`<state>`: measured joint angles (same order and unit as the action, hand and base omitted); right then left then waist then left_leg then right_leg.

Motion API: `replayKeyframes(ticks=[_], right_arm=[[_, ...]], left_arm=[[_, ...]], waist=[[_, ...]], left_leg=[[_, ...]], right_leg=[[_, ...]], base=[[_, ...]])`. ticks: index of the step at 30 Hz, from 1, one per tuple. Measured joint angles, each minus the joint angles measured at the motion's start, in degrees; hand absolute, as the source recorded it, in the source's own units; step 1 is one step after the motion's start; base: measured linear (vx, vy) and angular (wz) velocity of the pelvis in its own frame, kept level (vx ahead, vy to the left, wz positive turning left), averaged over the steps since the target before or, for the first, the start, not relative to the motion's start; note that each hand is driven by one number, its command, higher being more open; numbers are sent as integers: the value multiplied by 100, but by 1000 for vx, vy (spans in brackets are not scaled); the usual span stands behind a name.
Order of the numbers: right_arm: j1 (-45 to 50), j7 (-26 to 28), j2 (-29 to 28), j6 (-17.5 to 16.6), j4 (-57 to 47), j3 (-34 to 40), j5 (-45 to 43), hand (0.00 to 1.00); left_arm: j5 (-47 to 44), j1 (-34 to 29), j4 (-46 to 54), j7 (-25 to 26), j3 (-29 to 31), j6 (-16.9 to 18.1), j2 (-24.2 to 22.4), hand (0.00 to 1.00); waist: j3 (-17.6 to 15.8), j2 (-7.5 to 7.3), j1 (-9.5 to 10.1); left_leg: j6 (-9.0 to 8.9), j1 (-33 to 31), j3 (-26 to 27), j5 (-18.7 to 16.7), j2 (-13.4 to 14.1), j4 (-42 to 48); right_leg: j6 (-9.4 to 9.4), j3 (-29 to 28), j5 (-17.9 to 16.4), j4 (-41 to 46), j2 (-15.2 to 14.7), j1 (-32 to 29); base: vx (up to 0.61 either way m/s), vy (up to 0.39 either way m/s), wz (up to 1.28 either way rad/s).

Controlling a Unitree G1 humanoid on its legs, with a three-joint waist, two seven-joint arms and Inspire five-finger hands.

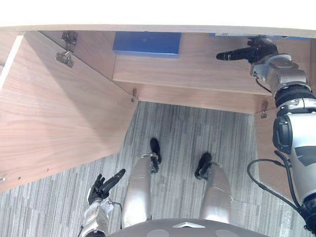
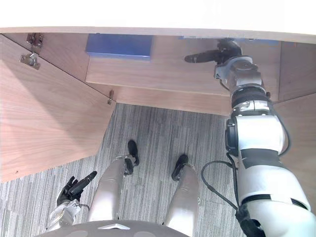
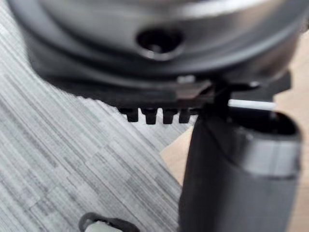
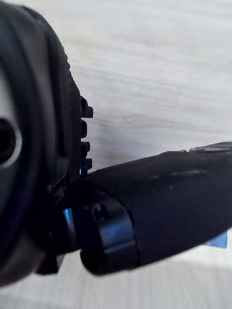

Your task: Walk over to the cabinet, pick up the folder, carry it to the office cabinet, place the folder inside the office cabinet, then close the office cabinet door

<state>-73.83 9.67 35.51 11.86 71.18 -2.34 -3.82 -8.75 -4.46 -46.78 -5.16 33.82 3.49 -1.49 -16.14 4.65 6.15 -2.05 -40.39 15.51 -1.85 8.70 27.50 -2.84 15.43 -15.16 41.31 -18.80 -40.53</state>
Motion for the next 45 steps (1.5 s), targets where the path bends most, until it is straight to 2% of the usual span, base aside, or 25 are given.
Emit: replayKeyframes(ticks=[2, 5, 7, 10, 19, 22, 29, 40, 45], right_arm=[[24, 217, 37, 0, 0, 2, 595, 100], [323, 412, 48, -20, -59, 6, 885, 100], [814, 848, 40, -330, -453, -60, 1850, 100], [1071, 1115, 27, -520, -606, -274, 2536, 100], [1923, 1171, 3, -880, -1197, -1029, 3894, 100], [2142, 1132, -2, -900, -1408, -1304, 4171, 100], [2420, 1095, -94, -889, -1522, -1868, 4246, 100], [2918, 1057, -513, -849, -1609, -2107, 4333, 100], [3671, 1041, -888, -807, -1718, -2144, 4014, 100]], left_arm=[[1, -5, 0, -84, 0, -8, 35, 100], [8, -4, 0, -142, -1, -17, 58, 100], [22, -5, -13, -211, -41, -110, 105, 100], [31, -4, -68, -258, -185, -115, 207, 100], [56, -7, -249, -249, -418, -114, 222, 100], [262, -7, -274, -236, -486, -115, 223, 100], [263, -3, -336, -135, -625, -115, 234, 100], [263, 68, -522, -49, -857, -120, 217, 100], [265, 67, -731, 13, -871, -123, 196, 100]], waist=[[0, 0, -2], [22, -40, 3], [33, -59, 17], [139, -111, 27], [291, -218, 76], [371, -240, 75], [480, -276, 17], [540, -349, -18], [653, -384, -40]], left_leg=[[0, 2, 12, 0, 0, -30], [0, 28, 34, 0, -2, -61], [0, 137, 56, -1, 1, -123], [8, 174, 106, 13, 9, -231], [0, 490, 237, 43, -47, -493], [-6, 556, 294, 73, -70, -590], [-4, 824, 382, 103, -102, -799], [-19, 1485, 592, 197, -92, -1285], [-71, 2159, 577, 295, -90, -1715]], right_leg=[[-16, 1, 18, -44, 8, 2], [-29, 0, 33, -94, 15, 27], [-46, 2, 64, -207, 44, 151], [-59, -19, 138, -353, 92, 166], [-87, -77, 199, -558, 100, 373], [-95, -117, 208, -593, 100, 375], [-149, -152, 334, -871, 137, 611], [-189, -177, 603, -1500, 311, 1216], [-248, -3, 756, -2071, 455, 2022]], base=[[32, -28, -2], [0, 0, 0], [29, -21, -6], [23, -8, -10], [35, -10, -5], [22, -22, -6], [42, -5, -6], [55, -5, -10], [109, -7, -2]])
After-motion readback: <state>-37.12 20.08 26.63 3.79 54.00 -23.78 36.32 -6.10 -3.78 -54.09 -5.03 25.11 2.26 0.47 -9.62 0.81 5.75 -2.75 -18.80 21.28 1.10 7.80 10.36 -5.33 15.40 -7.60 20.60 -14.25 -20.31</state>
